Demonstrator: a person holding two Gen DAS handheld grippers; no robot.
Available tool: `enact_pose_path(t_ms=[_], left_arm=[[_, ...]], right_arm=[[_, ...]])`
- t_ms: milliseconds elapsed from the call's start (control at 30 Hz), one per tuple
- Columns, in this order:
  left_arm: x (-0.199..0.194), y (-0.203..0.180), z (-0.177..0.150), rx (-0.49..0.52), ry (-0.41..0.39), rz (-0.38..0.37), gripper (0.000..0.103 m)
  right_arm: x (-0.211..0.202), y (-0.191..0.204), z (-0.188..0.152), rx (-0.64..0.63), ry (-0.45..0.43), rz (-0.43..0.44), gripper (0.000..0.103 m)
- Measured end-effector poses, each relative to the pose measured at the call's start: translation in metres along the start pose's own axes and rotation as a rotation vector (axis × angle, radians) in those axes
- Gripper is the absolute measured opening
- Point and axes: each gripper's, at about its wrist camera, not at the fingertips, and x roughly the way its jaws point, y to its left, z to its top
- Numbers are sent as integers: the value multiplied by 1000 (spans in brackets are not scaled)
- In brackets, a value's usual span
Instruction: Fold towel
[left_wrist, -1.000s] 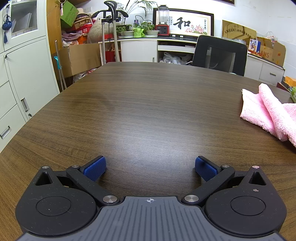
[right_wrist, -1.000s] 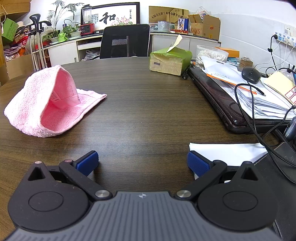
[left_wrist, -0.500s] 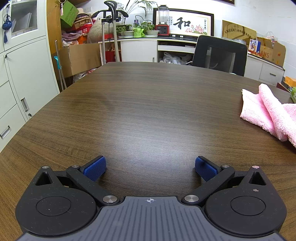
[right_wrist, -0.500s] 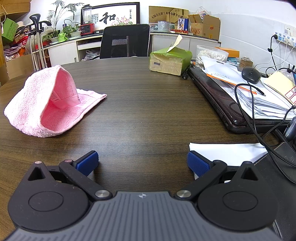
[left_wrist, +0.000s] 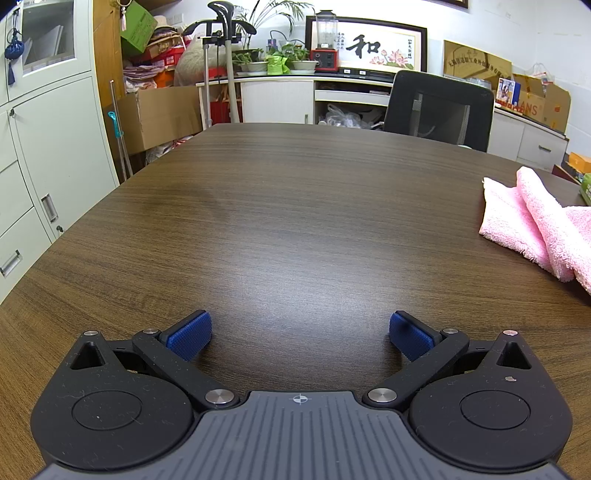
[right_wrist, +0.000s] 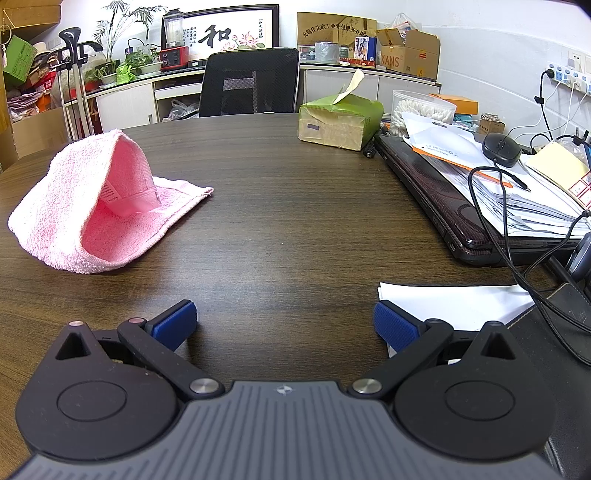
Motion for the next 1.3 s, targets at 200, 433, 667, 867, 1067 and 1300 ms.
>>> enact_pose_path(t_ms=[200,433,667,867,1067,1300], left_arm=[[0,1,0,0,0,0,103],[0,0,0,0,1,0,103],[0,0,0,0,1,0,103],[0,0,0,0,1,0,103],[0,1,0,0,1,0,103],[0,0,0,0,1,0,103]], right_arm=[[0,0,0,1,0,0,103],[-1,1,0,2,0,-3,103],[0,2,0,3,-2,-6,103],[-3,13,11,-22,4,18,103],[-7,24,46,-10,-30,71,103],[15,31,79,46,-44,82,103]])
